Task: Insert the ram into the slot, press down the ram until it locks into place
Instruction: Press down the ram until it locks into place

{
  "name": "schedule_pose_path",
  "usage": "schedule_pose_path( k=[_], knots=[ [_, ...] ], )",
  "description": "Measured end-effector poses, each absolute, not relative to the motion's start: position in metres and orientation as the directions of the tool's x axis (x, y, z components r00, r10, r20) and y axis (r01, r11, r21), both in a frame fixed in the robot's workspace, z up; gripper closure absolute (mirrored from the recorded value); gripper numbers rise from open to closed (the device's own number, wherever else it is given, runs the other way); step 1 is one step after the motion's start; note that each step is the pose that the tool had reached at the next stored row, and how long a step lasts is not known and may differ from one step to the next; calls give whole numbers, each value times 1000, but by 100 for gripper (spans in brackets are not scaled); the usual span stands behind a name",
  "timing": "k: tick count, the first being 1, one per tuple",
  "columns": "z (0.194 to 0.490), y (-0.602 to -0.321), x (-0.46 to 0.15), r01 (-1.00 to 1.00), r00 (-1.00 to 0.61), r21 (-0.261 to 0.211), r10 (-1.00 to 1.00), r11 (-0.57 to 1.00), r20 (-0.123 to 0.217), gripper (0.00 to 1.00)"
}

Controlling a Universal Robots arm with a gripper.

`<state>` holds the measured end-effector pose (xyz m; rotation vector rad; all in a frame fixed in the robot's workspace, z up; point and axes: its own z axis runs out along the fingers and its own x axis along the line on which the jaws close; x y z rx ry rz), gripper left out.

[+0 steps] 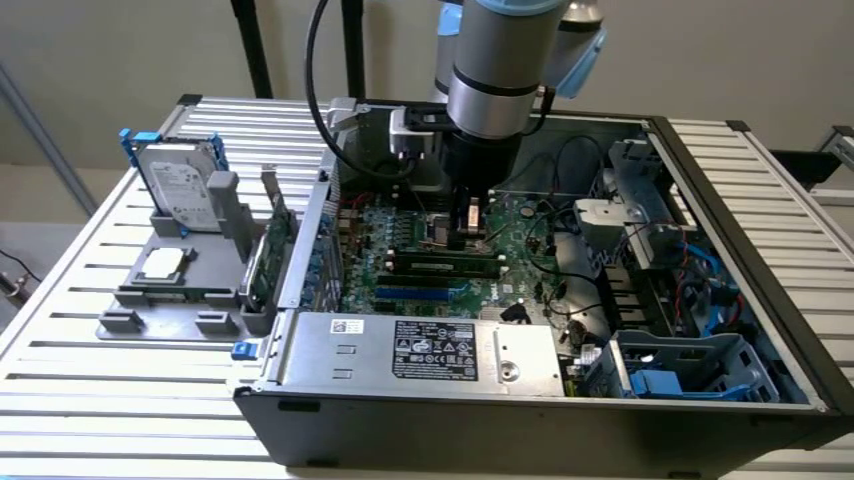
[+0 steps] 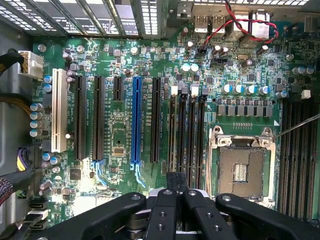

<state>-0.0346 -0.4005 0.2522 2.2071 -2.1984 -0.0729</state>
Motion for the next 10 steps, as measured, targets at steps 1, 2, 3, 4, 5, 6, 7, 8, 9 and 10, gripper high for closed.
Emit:
schedule_pose_path(
  k=[1,2,3,4,5,6,7,8,9,10],
  knots=[
    [252,-400,-35,-999,4,51,-1000,-4,-15,89],
    [252,-400,-35,-999,4,51,-1000,-4,-15,89],
    [252,-401,-35,-999,4,51,-1000,-4,-15,89],
    [252,-400,-35,-999,4,51,-1000,-4,-15,89],
    [251,-400,-35,-999,4,51,-1000,-4,-15,89],
    [250,-400,-35,-999,4,51,-1000,-4,-15,89],
    [248,-400,-35,-999,4,51,-1000,-4,-15,89],
    [247,-400,-35,-999,4,50,-1000,-4,-15,89],
    [245,-400,-35,-999,4,49,-1000,-4,-15,89],
    [243,-400,-36,-999,4,48,-1000,-4,-15,89]
  ],
)
